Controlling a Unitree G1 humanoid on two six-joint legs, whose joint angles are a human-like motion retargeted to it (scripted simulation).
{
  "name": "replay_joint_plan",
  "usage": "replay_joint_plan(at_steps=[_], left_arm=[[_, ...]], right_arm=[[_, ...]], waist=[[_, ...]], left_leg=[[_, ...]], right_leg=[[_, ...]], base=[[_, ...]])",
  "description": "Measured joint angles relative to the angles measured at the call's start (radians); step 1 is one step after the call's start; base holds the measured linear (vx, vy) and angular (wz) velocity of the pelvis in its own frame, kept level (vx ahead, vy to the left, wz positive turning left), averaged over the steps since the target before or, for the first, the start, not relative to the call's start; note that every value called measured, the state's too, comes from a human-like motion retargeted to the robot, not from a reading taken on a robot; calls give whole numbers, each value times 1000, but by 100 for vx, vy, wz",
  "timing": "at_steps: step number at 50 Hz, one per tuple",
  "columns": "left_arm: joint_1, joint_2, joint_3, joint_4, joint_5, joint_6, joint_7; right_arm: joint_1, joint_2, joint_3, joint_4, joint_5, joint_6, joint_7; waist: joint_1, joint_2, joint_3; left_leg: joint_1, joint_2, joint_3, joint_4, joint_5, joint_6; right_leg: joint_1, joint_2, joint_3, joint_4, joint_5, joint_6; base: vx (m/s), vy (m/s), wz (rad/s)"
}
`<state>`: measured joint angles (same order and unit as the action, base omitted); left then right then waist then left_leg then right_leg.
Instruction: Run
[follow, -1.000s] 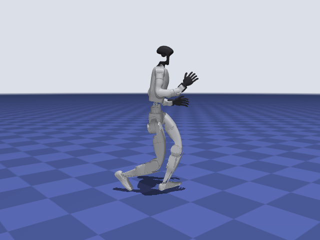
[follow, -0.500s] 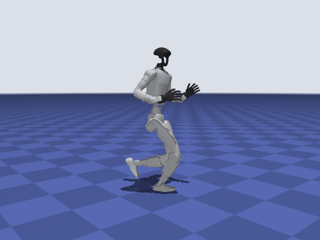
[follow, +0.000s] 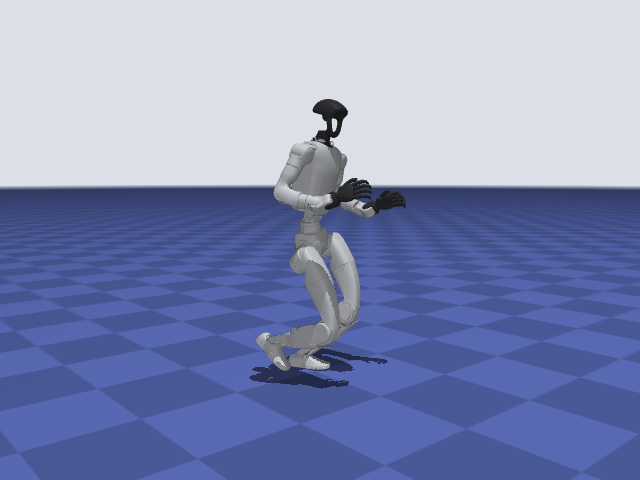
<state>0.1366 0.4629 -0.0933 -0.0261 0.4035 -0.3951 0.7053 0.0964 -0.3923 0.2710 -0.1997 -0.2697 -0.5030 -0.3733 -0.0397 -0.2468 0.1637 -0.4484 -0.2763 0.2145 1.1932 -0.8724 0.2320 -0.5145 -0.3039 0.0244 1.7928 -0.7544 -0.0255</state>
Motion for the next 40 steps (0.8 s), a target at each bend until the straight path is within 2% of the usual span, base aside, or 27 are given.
replay_joint_plan(at_steps=[3, 7, 9, 10, 12, 14, 17, 20, 23, 25, 28, 30, 32, 34, 35, 37, 40], left_arm=[[-38, -2, 20, -69, -39, -18, 0], [-10, -19, 9, -125, -115, -75, -69], [11, -20, -16, -131, -145, -93, -116], [22, -20, -28, -131, -159, -98, -137], [60, -29, -54, -112, -164, -93, -166], [100, -40, -78, -64, -163, -69, -191], [128, -53, -103, 89, -147, 9, -228], [125, -69, -121, 290, -132, 78, -265], [203, -44, -96, 344, -148, 76, -313], [284, -18, -64, 325, -167, 58, -345], [408, 0, -10, 289, -195, 22, -387], [478, -1, 20, 280, -213, 8, -406], [529, -14, 37, 291, -227, 9, -416], [564, -32, 44, 318, -234, 14, -415], [578, -42, 42, 335, -233, 20, -411], [580, -54, 37, 396, -224, 37, -392], [506, -63, 26, 559, -199, 81, -340]], right_arm=[[114, -52, -18, -6, 43, -2, 14], [259, -73, -56, 5, 118, 23, 56], [303, -63, -81, 13, 149, 34, 71], [314, -55, -92, 15, 159, 39, 72], [324, -50, -104, 22, 150, 44, 59], [306, -50, -118, 27, 112, 54, 33], [196, -61, -140, 61, 2, 107, -37], [15, -67, -133, 117, -88, 171, -100], [-82, -65, -131, 93, -56, 185, -100], [-88, -58, -129, 53, -6, 177, -81], [-39, -52, -120, 5, 69, 155, -33], [0, -55, -118, -10, 103, 136, 3], [31, -57, -123, -8, 118, 127, 26], [64, -53, -128, 0, 124, 127, 38], [83, -47, -129, 9, 123, 128, 39], [110, -33, -126, 37, 116, 139, 35], [121, -2, -102, 117, 83, 168, 1]], waist=[[-66, 94, -32], [-112, 209, -107], [-99, 257, -129], [-91, 275, -132], [-78, 281, -121], [-55, 280, -102], [-3, 265, -42], [60, 236, 9], [109, 178, 6], [139, 133, -16], [160, 65, -71], [153, 18, -108], [136, -20, -130], [119, -43, -136], [112, -49, -133], [98, -55, -128], [83, -54, -91]], left_leg=[[180, 89, -45, -110, 110, -116], [286, 243, -85, -138, 460, -296], [286, 328, -91, -51, 585, -336], [285, 367, -90, 8, 622, -340], [292, 424, -74, 154, 609, -303], [287, 477, -65, 304, 528, -251], [240, 527, -68, 497, 374, -166], [125, 540, -50, 564, 239, -89], [13, 482, -7, 433, 190, -74], [-37, 430, 26, 272, 215, -104], [-77, 333, 57, -16, 332, -187], [-91, 251, 61, -190, 429, -234], [-92, 170, 48, -312, 508, -260], [-95, 113, 23, -334, 530, -261], [-107, 95, 11, -301, 516, -253], [-113, 64, -17, -209, 413, -211], [-125, 44, -35, -5, 153, -116]], right_leg=[[-106, 126, -52, -234, -13, -23], [-160, 341, -88, -695, 103, 27], [-163, 435, -91, -848, 171, 51], [-164, 470, -92, -882, 197, 54], [-178, 501, -90, -787, 189, 33], [-179, 520, -90, -648, 117, -19], [-147, 525, -89, -473, -50, -99], [-88, 498, -74, -437, -118, -117], [-1, 442, -38, -505, -74, -63], [50, 404, -13, -581, 27, 0], [81, 336, 10, -664, 229, 109], [73, 272, 17, -657, 317, 159], [57, 207, 25, -596, 341, 177], [46, 159, 33, -496, 325, 170], [43, 141, 37, -434, 305, 161], [33, 123, 54, -301, 234, 137], [9, 128, 85, -108, 107, 97]], base=[[7, -3, -88], [4, -8, -80], [-3, -8, -72], [-4, -7, -60], [-4, -5, -56], [-1, -5, -59], [-2, -6, -51], [-4, -3, -51], [2, 2, -48], [4, 4, -59], [5, 5, -71], [4, 5, -80], [3, 7, -97], [0, 8, -120], [0, 8, -128], [3, 9, -123], [5, 9, -114]])
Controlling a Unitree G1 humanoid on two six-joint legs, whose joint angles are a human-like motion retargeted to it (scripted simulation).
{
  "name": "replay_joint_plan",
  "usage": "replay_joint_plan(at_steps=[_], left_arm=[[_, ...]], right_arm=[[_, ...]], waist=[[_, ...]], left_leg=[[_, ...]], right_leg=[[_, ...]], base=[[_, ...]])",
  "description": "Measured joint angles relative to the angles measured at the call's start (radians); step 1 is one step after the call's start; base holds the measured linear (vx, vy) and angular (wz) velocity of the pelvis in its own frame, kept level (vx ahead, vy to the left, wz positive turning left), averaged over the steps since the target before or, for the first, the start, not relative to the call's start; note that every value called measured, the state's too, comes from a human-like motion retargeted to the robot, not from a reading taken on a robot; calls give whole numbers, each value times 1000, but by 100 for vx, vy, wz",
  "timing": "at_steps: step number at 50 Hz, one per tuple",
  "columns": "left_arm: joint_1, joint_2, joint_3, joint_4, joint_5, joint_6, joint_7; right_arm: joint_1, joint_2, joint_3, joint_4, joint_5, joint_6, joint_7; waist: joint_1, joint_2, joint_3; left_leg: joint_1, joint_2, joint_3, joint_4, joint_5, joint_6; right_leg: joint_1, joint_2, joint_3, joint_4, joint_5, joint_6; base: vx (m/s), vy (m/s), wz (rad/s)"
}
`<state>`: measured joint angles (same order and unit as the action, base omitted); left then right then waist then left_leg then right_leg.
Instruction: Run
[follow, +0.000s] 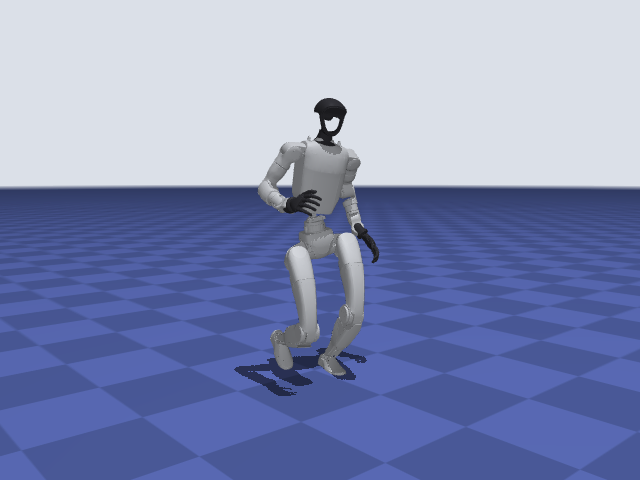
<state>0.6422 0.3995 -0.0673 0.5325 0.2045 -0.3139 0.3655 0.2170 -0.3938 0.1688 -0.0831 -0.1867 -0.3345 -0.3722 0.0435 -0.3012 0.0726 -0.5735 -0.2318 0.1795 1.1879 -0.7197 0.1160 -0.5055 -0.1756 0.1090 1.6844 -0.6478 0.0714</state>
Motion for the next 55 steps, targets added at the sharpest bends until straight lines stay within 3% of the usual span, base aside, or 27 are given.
replay_joint_plan(at_steps=[2, 5, 7, 12, 15, 18, 21, 27, 32, 35, 37, 42, 45, 55], left_arm=[[-145, -10, 2, 158, -9, 38, 57], [-315, -39, 14, 220, -73, 42, 124], [-350, -46, 21, 123, -118, 21, 136], [-342, -32, 26, -150, -188, -42, 76], [-338, 9, 9, -228, -220, -67, 42], [-331, 50, -18, -255, -235, -75, 31], [-326, 91, -33, -251, -247, -75, 27], [-327, 107, -55, -63, -219, -40, 63], [-377, -6, -138, 269, -199, 21, 5], [-334, -47, -195, 353, -201, 48, -99], [-298, -55, -223, 370, -198, 65, -173], [-228, -39, -262, 393, -161, 87, -301], [-207, -17, -267, 414, -133, 95, -323], [-312, 38, -210, 507, -122, 107, -221]], right_arm=[[-37, 32, 31, 101, -21, 22, -39], [-71, 58, 74, 209, -19, 29, -56], [-64, 44, 94, 208, -4, 28, -51], [-9, -13, 117, 158, 22, 25, -46], [21, -52, 111, 138, 9, 12, -51], [47, -85, 92, 133, -23, 6, -81], [65, -110, 60, 139, -49, 5, -118], [30, -126, 44, 309, -182, 56, -199], [-174, -44, 155, 705, -253, 130, -251], [-250, -9, 207, 835, -239, 156, -234], [-279, 2, 229, 878, -226, 171, -200], [-312, 10, 265, 941, -190, 187, -108], [-318, 8, 278, 957, -170, 185, -64], [-319, 9, 308, 1014, -120, 171, -20]], waist=[[4, 18, 43], [-9, 42, 66], [-30, 70, 52], [-142, 76, -70], [-186, 94, -127], [-211, 117, -134], [-221, 142, -118], [-196, 173, 7], [-189, 185, 46], [-144, 189, 80], [-90, 200, 80], [-1, 211, 1], [18, 202, -59], [-22, 165, -143]], left_leg=[[1, 25, -1, 97, -122, 39], [51, 45, -7, 64, -129, 35], [127, 58, -30, -47, -18, -25], [183, 52, -27, -391, 540, -226], [132, 63, -6, -418, 634, -263], [71, 88, 11, -318, 557, -224], [21, 116, 10, -198, 384, -168], [-123, 195, 8, 149, -151, -17], [-290, 241, 33, 197, -153, 43], [-237, 247, 31, 159, -153, 27], [-204, 258, 21, 96, -125, 3], [-137, 260, 34, -117, -30, -26], [-88, 244, 59, -237, 8, -30], [100, 217, 179, -383, -41, -15]], right_leg=[[-34, 40, 11, 65, -54, -32], [-73, 74, 9, 20, -88, -68], [-50, 106, -6, -120, -59, -66], [-49, 71, -18, -458, 168, 11], [-88, 68, -22, -536, 239, 49], [-116, 87, -14, -532, 253, 66], [-150, 130, 13, -494, 205, 66], [-284, 223, 2, -268, -225, -56], [-446, 242, -12, -230, -225, -69], [-381, 255, 1, -296, -197, -45], [-334, 257, -7, -386, -119, -26], [-258, 230, -41, -612, 14, 21], [-225, 197, -73, -689, 42, 43], [-92, 62, -191, -686, -96, 25]], base=[[5, 8, -118], [7, 4, -100], [10, 0, -84], [5, -5, -43], [-6, -3, -68], [-14, -1, -96], [-17, 1, -118], [-23, 4, -122], [-20, 8, -60], [1, 12, -110], [3, 12, -159], [4, 10, -142], [3, 8, -126], [1, 1, -111]])
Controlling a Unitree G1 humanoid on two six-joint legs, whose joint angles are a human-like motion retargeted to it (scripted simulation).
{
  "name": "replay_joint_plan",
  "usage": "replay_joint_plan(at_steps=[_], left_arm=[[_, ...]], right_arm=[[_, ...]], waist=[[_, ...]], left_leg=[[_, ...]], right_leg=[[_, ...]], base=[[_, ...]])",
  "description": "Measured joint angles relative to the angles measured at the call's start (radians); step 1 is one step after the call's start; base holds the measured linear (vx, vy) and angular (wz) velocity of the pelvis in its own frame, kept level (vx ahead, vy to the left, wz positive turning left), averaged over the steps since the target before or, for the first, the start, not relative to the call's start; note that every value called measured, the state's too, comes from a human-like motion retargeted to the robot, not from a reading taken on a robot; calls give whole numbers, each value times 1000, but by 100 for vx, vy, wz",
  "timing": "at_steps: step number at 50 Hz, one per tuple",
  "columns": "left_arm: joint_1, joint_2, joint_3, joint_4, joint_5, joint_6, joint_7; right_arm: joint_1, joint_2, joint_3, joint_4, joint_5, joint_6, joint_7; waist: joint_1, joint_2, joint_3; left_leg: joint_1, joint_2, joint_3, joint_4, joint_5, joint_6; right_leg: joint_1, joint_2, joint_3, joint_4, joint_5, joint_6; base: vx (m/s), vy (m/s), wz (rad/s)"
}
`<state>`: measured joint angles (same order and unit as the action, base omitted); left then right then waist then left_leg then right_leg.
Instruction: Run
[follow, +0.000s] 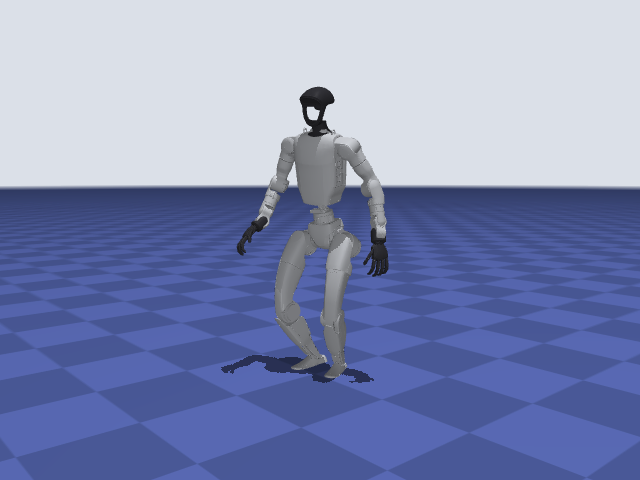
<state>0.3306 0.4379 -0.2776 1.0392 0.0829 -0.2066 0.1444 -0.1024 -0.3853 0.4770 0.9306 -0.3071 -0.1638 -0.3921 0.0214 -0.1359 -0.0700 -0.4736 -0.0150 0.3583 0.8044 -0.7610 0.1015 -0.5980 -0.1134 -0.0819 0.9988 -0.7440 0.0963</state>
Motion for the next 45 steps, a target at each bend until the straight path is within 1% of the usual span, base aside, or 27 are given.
replay_joint_plan(at_steps=[2, 3, 5, 10, 12, 13, 15, 20, 22, 23, 25, 27, 30, 32, 33, 35, 37, 40, 45], left_arm=[[-56, 8, 7, 0, -7, -5, 34], [-70, 4, 7, -9, -10, -9, 44], [-123, 5, 9, -33, -25, -14, 63], [-212, -15, -3, -138, -47, -40, 70], [-259, -13, -8, -197, -58, -45, 56], [-271, -20, -13, -217, -57, -52, 54], [-320, -14, -21, -271, -58, -57, 38], [-383, -23, -39, -351, -43, -73, 19], [-410, -17, -41, -372, -34, -73, 10], [-407, -22, -44, -376, -29, -74, 9], [-420, -17, -44, -380, -16, -75, 7], [-408, -29, -47, -372, -6, -72, 6], [-388, -43, -46, -326, 9, -60, 9], [-359, -58, -43, -266, 18, -47, 9], [-346, -67, -41, -224, 24, -40, 9], [-307, -87, -37, -131, 36, -22, 6], [-259, -106, -29, -28, 54, -3, -5], [-172, -125, -9, 109, 75, 23, -34], [-12, -127, 40, 238, 107, 45, -92]], right_arm=[[-4, 2, -2, 14, 19, -3, 12], [7, 4, -2, 21, 24, -4, 15], [7, 2, -9, 37, 43, -6, 33], [46, 1, -37, 84, 71, -3, 60], [44, -8, -61, 107, 81, 0, 75], [55, -10, -67, 117, 83, 3, 76], [52, -20, -96, 138, 90, 5, 82], [72, -34, -137, 177, 90, 13, 74], [65, -34, -158, 188, 87, 14, 70], [70, -35, -161, 191, 85, 15, 66], [59, -28, -174, 196, 80, 15, 59], [61, -24, -172, 200, 72, 16, 54], [51, -10, -162, 205, 50, 21, 53], [41, 4, -142, 206, 28, 25, 56], [31, 11, -131, 205, 12, 28, 59], [14, 19, -106, 199, -19, 34, 64], [-1, 22, -83, 189, -50, 37, 69], [-21, 26, -57, 173, -90, 39, 82], [-44, 26, -43, 151, -132, 44, 102]], waist=[[-19, -15, -1], [-32, -19, -6], [-51, -28, -1], [-111, -43, 2], [-121, -36, 12], [-136, -42, 10], [-143, -28, 19], [-182, -34, 32], [-183, -17, 39], [-189, -23, 44], [-186, -5, 51], [-188, -12, 65], [-167, 6, 90], [-140, 23, 111], [-123, 42, 118], [-88, 66, 124], [-53, 83, 119], [-10, 90, 108], [29, 76, 88]], left_leg=[[72, -29, 27, -76, 3, 8], [78, -24, 44, -57, -2, 2], [154, -56, 65, -137, 8, 9], [256, -74, 119, -164, 21, -8], [324, -96, 125, -242, 37, -1], [330, -94, 136, -223, 37, -8], [377, -106, 137, -285, 45, -1], [414, -106, 165, -261, 48, -11], [417, -101, 163, -270, 42, 0], [416, -98, 170, -245, 42, -6], [401, -81, 165, -222, 27, 7], [384, -63, 172, -151, 24, 5], [320, -10, 155, -9, 1, 19], [250, 37, 118, 128, -15, 28], [199, 68, 88, 205, -35, 37], [111, 110, 43, 328, -64, 58], [45, 134, 16, 398, -73, 70], [-12, 137, -3, 416, -75, 74], [-24, 88, 8, 303, -64, 67]], right_leg=[[43, -22, -4, -17, -18, 3], [44, -36, -3, 6, -25, 5], [88, -50, 2, -11, -33, 11], [143, -84, 30, 21, -46, 22], [187, -73, 38, -14, -44, 24], [188, -84, 47, 5, -48, 26], [220, -66, 51, -30, -44, 25], [238, -81, 77, 1, -56, 30], [246, -61, 75, -23, -50, 27], [243, -71, 82, -3, -56, 29], [245, -51, 76, -23, -50, 26], [239, -60, 81, 7, -58, 27], [233, -36, 71, 13, -59, 23], [227, -9, 62, 24, -60, 17], [223, 17, 51, 20, -55, 11], [208, 51, 38, 22, -50, 5], [193, 73, 26, 16, -46, 4], [184, 85, 14, 5, -42, 8], [194, 58, -9, -8, -49, 21]], base=[[4, -4, -88], [3, -6, -81], [6, -5, -78], [4, -6, -70], [5, -5, -68], [2, -6, -63], [3, -4, -64], [-1, -5, -54], [-2, -5, -45], [-4, -7, -41], [-3, -6, -38], [-6, -9, -36], [-5, -8, -38], [-6, -9, -51], [-5, -8, -53], [-4, -6, -48], [0, -3, -39], [4, 0, -29], [7, 4, 1]])
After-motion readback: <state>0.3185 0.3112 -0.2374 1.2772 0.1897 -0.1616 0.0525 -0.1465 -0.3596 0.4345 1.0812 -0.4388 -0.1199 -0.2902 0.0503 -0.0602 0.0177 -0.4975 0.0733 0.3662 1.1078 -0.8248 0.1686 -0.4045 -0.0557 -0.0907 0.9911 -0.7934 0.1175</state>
